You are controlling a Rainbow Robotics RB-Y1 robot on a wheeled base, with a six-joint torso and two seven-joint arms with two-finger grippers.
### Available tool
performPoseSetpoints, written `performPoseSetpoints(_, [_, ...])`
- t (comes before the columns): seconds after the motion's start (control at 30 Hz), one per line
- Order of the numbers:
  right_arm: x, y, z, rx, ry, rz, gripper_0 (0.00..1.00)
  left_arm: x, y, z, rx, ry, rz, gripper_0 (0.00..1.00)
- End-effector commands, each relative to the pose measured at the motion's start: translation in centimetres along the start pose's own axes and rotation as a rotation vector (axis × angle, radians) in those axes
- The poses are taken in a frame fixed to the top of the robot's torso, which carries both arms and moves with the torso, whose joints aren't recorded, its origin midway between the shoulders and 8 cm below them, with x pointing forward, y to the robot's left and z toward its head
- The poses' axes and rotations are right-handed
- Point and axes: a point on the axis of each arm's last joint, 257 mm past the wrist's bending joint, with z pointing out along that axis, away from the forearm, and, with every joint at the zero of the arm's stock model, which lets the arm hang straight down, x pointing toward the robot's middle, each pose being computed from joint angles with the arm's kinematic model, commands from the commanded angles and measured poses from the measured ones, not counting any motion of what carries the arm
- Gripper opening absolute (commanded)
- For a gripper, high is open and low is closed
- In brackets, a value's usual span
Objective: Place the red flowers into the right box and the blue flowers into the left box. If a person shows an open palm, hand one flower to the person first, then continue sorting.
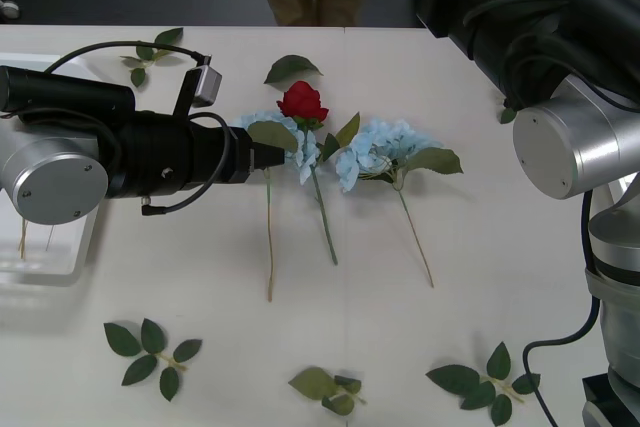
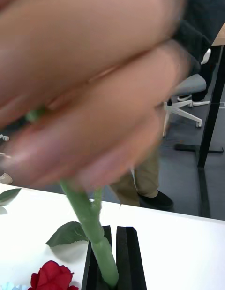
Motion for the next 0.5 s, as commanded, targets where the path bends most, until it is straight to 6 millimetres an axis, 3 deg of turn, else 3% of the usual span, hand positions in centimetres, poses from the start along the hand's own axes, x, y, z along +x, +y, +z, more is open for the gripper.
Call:
performPoseSetpoints(0.03, [-2.86,1.34,-0.02,-0.033,-0.062,0.040,0.00,-2.12,-0.36,-0.86,-0.011,-0.031,0.090,1.00])
performPoseSetpoints(0.17, [-2.81,1.30,-0.03,-0.035,-0.059,0.038,0.02,-2.18,-0.44,-0.80,-0.009,-0.033,0.090,1.00])
performPoseSetpoints(0.27, [-2.80,1.35,-0.04,-0.039,-0.058,0.040,0.21,-2.19,-0.55,-0.78,-0.008,-0.034,0.092,1.00])
performPoseSetpoints(0.3, [-2.82,1.34,-0.04,-0.039,-0.058,0.043,0.28,-2.19,-0.55,-0.78,-0.008,-0.034,0.092,1.00])
performPoseSetpoints(0.43, [-2.79,1.25,-0.07,-0.041,-0.057,0.044,0.81,-2.05,-0.44,-0.73,-0.009,-0.032,0.090,1.00])
performPoseSetpoints(0.5, [-2.85,1.30,-0.07,-0.043,-0.057,0.044,0.89,-2.12,-0.48,-0.74,-0.009,-0.033,0.091,1.00])
